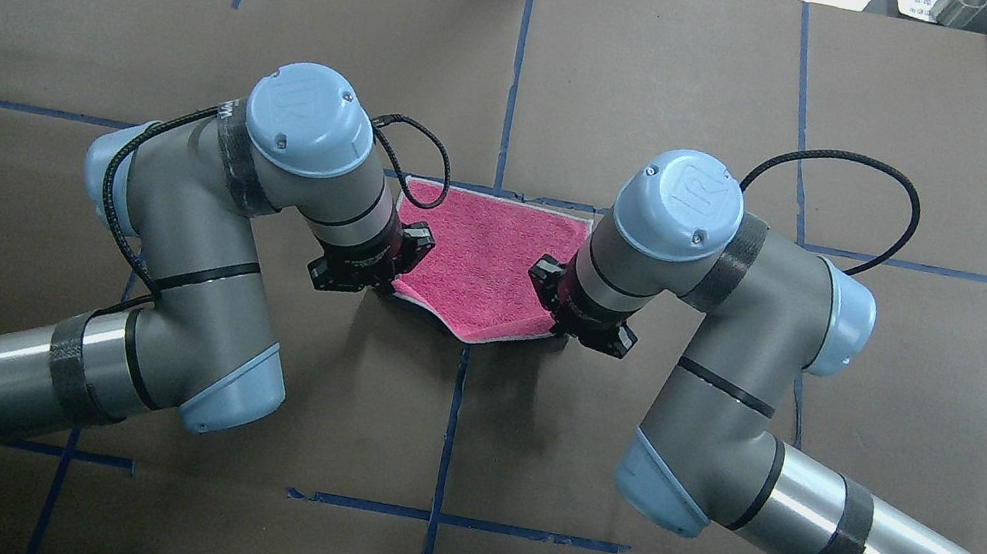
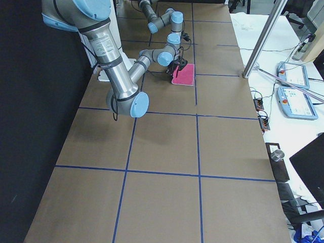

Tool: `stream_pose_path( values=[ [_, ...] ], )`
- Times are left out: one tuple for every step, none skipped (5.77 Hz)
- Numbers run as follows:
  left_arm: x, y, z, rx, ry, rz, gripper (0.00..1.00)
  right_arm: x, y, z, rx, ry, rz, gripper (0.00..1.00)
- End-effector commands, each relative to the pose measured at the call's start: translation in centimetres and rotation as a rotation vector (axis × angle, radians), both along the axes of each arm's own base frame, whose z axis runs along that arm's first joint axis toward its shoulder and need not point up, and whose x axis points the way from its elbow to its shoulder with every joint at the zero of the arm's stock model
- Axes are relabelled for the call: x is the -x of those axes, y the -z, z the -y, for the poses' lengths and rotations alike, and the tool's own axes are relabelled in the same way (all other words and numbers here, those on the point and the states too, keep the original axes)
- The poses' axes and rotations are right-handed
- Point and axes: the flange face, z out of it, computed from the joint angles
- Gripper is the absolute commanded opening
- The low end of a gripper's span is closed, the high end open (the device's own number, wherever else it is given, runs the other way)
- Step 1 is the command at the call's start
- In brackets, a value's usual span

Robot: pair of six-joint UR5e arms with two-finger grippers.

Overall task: Fold towel twice with both arms
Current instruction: 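Lift the near towel edge with both grippers and carry it away from the robot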

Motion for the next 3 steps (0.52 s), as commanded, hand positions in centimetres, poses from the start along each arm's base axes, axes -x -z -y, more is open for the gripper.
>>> stream_pose_path(
  values=[
    [1.21, 1.0, -0.5, 0.043, -0.025, -0.008, 0.0, -0.9, 1.42, -0.96, 0.041, 0.035, 0.013, 0.0],
    [1.81, 1.26, -0.79, 0.054, -0.025, 0.005, 0.0, -1.12, 1.56, -1.51, 0.07, 0.063, 0.023, 0.0],
    [1.84, 1.08, -0.93, 0.055, -0.027, 0.006, 0.0, -1.01, 1.25, -1.79, 0.072, 0.068, 0.02, 0.0]
  ],
)
